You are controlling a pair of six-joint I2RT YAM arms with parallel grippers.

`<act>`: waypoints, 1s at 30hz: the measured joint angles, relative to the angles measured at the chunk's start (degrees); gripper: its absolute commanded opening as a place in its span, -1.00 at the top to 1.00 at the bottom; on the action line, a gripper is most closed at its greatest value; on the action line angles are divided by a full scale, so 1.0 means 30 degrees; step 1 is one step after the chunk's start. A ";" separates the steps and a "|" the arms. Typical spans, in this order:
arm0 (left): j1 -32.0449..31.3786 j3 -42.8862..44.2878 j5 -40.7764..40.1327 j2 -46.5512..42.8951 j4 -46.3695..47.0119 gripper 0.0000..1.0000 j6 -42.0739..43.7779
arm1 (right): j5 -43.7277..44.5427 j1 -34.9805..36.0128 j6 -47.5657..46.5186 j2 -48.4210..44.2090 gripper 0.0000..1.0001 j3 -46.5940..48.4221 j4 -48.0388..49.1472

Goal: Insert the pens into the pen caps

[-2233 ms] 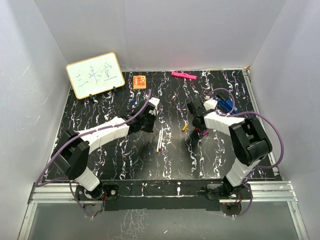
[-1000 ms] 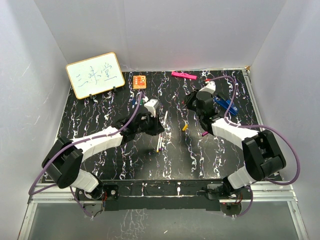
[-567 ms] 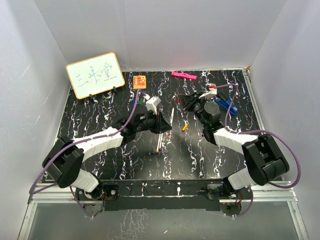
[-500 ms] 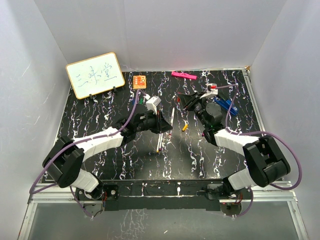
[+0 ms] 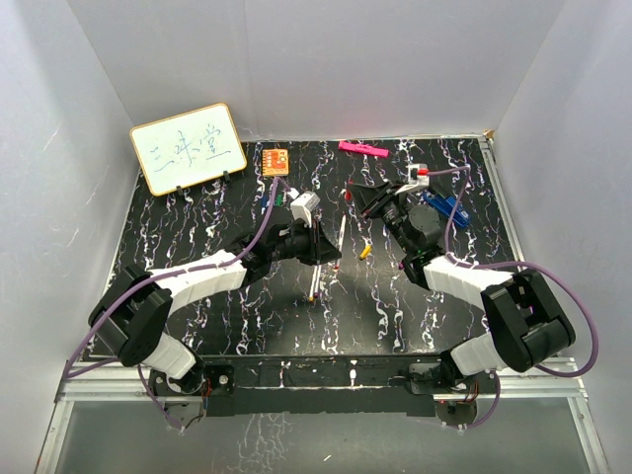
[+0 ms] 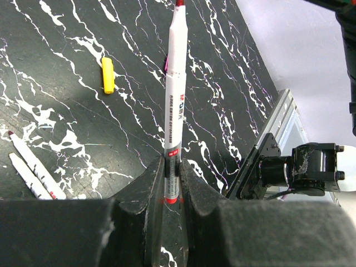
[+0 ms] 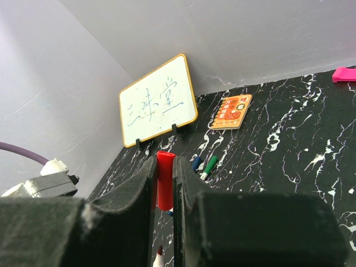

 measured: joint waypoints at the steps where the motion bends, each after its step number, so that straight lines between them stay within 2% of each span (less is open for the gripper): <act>1: 0.0000 0.0000 0.0000 0.0000 -0.0022 1.00 0.0000 | -0.0044 0.0022 0.0022 0.0000 1.00 0.0000 0.0000; 30: 0.0000 0.0000 -0.0605 0.0000 -0.0015 1.00 0.0364 | -0.0350 0.0423 0.0678 -0.0109 1.00 -0.0539 -0.0270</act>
